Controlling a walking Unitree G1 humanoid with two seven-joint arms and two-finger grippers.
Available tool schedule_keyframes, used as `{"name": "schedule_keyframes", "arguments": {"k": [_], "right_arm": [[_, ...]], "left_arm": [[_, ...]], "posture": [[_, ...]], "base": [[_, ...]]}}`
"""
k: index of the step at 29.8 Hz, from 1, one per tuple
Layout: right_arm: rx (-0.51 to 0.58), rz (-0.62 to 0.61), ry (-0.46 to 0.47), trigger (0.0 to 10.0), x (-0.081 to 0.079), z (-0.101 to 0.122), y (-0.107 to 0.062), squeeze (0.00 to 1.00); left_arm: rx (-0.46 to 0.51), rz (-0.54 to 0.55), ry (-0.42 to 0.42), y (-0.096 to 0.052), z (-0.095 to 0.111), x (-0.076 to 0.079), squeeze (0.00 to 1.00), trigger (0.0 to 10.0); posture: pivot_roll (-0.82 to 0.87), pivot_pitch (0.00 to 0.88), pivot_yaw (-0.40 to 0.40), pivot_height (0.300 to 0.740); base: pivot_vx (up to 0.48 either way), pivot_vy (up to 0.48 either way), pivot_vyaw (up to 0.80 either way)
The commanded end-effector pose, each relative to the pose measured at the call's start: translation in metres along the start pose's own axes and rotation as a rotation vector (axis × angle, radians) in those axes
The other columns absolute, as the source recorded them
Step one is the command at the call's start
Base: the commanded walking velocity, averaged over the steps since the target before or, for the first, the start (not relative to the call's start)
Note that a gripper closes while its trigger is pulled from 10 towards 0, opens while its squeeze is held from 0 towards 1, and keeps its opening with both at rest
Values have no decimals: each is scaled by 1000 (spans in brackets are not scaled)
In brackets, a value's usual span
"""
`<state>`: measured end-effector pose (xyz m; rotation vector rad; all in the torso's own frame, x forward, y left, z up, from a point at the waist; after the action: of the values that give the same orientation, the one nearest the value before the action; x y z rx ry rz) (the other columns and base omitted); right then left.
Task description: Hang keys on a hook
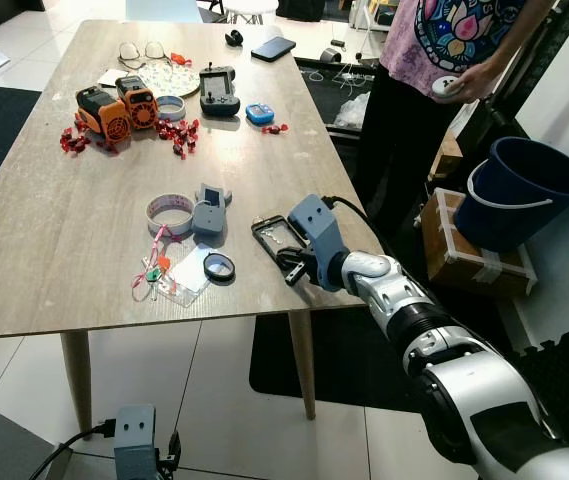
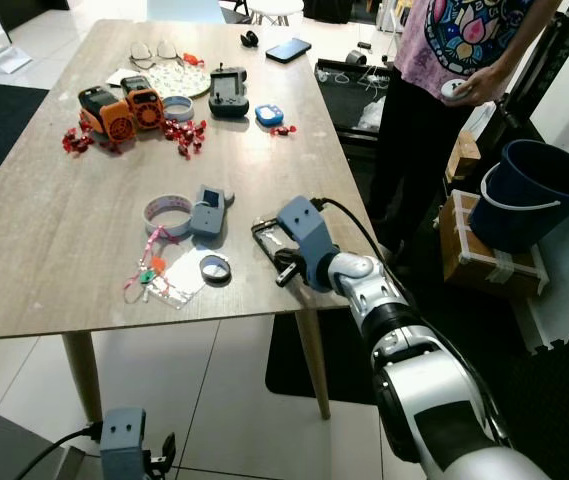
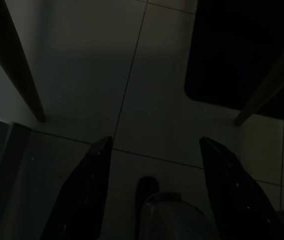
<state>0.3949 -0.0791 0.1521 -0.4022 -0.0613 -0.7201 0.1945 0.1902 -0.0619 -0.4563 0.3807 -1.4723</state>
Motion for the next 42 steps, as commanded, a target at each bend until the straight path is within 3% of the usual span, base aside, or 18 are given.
{"name": "schedule_keyframes", "arguments": {"k": [1, 14, 18, 19, 21, 23, 27, 31, 42], "right_arm": [[-78, 58, -19, 10000, -3, -16, -4, 0], [-99, 162, -37, 10000, -9, -24, -9, 0], [-69, 235, -34, 10000, -16, -21, -9, 0], [-14, 231, -16, 10000, -16, -13, -9, 0], [40, 204, 10, 10000, -14, -5, -8, 0], [146, 61, 65, 10000, 3, 12, -11, 0], [181, -109, 95, 10000, 25, 17, -18, 0], [134, -171, 120, 10000, 31, 8, -20, 0], [-73, -92, 110, 10000, 13, -28, -14, 0]], "left_arm": [[-20, -8, 12, -3, -6, -1, 0, 10000], [-10, -31, 28, -3, -4, 0, 0, 10000], [-11, -31, 29, -4, -4, -1, 0, 10000], [-11, -30, 29, -4, -5, -1, 0, 10000], [-11, -30, 29, -4, -5, -2, 0, 10000], [-10, -30, 30, -5, -5, -2, 0, 10000], [-8, -33, 30, -4, -4, -2, 0, 10000], [-7, -37, 30, -3, -3, -1, 0, 10000], [-11, -32, 28, -4, -4, -1, 0, 10000]], "posture": [[71, 145, -66, 740], [73, 135, -65, 740], [75, 131, -64, 740], [75, 130, -63, 740], [76, 131, -63, 740], [73, 134, -59, 740], [70, 140, -57, 740], [70, 146, -57, 740], [80, 156, -62, 740]], "base": [[0, 0, 0], [0, 0, 0], [0, 0, 0], [0, 0, 0], [0, 0, 0], [0, 0, 0], [0, 0, 0], [0, 0, 0], [0, 0, 0]]}}
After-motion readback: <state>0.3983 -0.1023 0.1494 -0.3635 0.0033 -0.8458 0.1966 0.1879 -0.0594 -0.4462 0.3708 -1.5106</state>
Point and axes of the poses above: a point about 5 cm out from each wrist's last joint towards the gripper, its own y axis pointing out of the wrist towards the gripper, its own z axis along the axis of the wrist's last joint, x = y × z, the point moved 1 cm from there along y, pointing out of the wrist towards the gripper, and after that the axes turned 1 degree about y, right-handed, at the moved point
